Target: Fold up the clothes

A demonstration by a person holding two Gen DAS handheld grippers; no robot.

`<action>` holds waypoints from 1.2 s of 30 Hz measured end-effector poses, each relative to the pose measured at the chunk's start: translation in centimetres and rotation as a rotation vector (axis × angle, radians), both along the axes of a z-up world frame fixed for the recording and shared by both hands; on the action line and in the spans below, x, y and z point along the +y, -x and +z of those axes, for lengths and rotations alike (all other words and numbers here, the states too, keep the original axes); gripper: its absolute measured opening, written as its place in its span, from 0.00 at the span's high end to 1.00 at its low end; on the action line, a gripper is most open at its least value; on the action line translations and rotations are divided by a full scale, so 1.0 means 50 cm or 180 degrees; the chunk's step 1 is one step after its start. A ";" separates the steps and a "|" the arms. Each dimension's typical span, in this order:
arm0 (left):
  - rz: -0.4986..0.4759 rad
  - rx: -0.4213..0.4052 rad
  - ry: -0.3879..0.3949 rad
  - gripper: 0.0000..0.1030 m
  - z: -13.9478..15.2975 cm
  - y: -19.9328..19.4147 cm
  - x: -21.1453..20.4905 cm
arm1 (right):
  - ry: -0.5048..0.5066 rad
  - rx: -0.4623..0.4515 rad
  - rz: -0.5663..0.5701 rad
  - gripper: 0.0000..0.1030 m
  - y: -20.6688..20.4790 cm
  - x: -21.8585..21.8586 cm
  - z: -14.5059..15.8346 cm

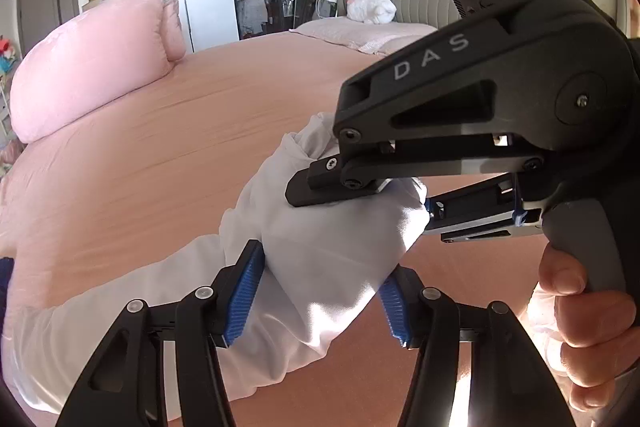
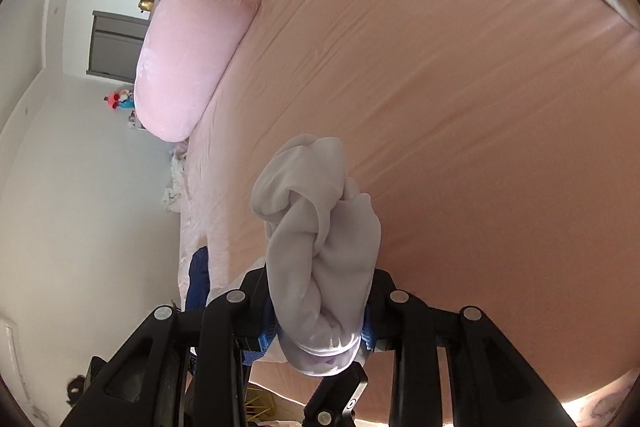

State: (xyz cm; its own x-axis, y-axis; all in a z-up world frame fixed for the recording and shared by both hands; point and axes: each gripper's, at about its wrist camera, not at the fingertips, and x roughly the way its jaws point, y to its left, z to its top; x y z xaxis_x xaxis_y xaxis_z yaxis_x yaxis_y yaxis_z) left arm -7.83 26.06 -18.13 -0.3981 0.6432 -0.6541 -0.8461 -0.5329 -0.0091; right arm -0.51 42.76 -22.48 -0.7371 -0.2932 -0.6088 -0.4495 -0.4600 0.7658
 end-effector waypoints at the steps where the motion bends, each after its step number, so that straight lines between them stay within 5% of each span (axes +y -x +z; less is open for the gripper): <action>1: 0.0028 -0.0055 -0.0053 0.60 0.004 0.008 -0.007 | -0.0101 -0.0018 0.0040 0.70 0.006 -0.008 0.014; 5: 0.0135 -0.0256 -0.0248 0.67 0.021 0.038 -0.035 | -0.0375 -0.0228 0.0097 0.70 0.032 -0.037 0.054; 17: 0.0304 -0.0761 -0.0618 0.69 0.047 0.095 -0.104 | -0.0992 -0.0438 0.0339 0.71 0.056 -0.126 0.132; 24: 0.0367 -0.1112 -0.0486 0.69 0.021 0.105 -0.131 | -0.1478 -0.0709 0.0646 0.71 0.100 -0.190 0.142; 30: 0.0527 -0.1580 -0.0509 0.66 0.002 0.160 -0.180 | -0.1442 -0.0743 0.0806 0.70 0.130 -0.222 0.136; 36: 0.0606 -0.1332 -0.0226 0.51 0.002 0.138 -0.225 | -0.1288 -0.0745 0.1006 0.54 0.156 -0.253 0.124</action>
